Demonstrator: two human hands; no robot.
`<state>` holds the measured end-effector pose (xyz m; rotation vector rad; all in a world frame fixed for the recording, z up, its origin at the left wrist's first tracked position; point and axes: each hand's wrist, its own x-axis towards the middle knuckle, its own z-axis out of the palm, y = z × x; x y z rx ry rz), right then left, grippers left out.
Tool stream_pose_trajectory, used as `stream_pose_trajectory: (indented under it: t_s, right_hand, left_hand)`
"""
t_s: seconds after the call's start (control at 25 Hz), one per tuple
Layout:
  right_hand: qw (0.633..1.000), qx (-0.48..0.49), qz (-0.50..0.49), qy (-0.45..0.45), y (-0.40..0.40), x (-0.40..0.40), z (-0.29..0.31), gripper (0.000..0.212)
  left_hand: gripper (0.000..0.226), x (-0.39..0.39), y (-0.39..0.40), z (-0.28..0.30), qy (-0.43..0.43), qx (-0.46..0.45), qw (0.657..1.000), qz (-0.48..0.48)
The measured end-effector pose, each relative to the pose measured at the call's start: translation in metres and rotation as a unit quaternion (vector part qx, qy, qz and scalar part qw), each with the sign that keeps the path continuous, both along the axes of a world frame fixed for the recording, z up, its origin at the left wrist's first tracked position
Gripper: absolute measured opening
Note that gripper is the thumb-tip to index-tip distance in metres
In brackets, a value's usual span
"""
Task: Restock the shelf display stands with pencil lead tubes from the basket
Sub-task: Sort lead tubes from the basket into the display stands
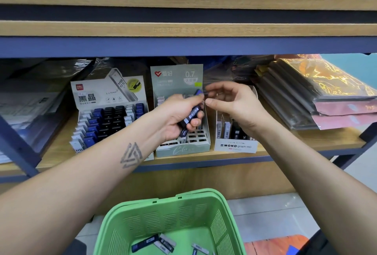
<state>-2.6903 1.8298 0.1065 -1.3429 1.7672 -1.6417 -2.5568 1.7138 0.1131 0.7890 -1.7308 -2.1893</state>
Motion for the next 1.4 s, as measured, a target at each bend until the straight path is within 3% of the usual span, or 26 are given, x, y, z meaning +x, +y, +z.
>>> stream_pose_trajectory:
  t_s: [0.16, 0.36, 0.52, 0.68, 0.88, 1.04, 1.16, 1.28, 1.4]
  right_hand:
    - [0.987, 0.045, 0.067, 0.141, 0.002, 0.017, 0.009, 0.038]
    - [0.974, 0.029, 0.045, 0.219, -0.005, 0.028, 0.002, 0.038]
    - [0.994, -0.004, 0.025, 0.102, 0.002, 0.005, 0.011, 0.018]
    - [0.999, -0.032, -0.008, -0.032, 0.010, -0.018, 0.009, 0.015]
    - [0.998, -0.026, -0.006, -0.060, 0.016, -0.028, 0.001, 0.019]
    - [0.995, -0.036, -0.073, -0.064, 0.031, -0.048, 0.010, 0.018]
    - [0.980, 0.012, -0.184, 0.079, 0.046, -0.070, 0.016, 0.018]
    - [0.911, 0.128, -0.256, 0.298, 0.042, -0.075, 0.000, 0.020]
    - [0.876, 0.137, -0.266, 0.379, 0.034, -0.074, -0.013, 0.018]
  left_hand:
    - [0.025, -0.007, -0.003, 0.000, 0.031, 0.037, 0.991, 0.124]
    - [0.022, -0.011, 0.003, 0.000, 0.055, 0.043, 0.987, 0.148]
    - [0.025, -0.007, 0.000, 0.003, 0.059, 0.072, 0.991, 0.099]
    - [0.019, -0.002, 0.002, 0.007, 0.058, 0.067, 0.995, 0.037]
    - [0.010, -0.002, 0.006, 0.004, 0.055, 0.060, 0.996, 0.019]
    - [0.014, -0.008, 0.014, 0.000, 0.026, 0.035, 0.999, 0.003]
    - [0.016, -0.011, 0.014, -0.002, 0.022, 0.021, 1.000, -0.001]
    - [0.018, -0.011, 0.013, -0.004, 0.023, 0.016, 1.000, -0.008]
    - [0.018, -0.012, 0.012, -0.008, 0.014, 0.010, 1.000, -0.012]
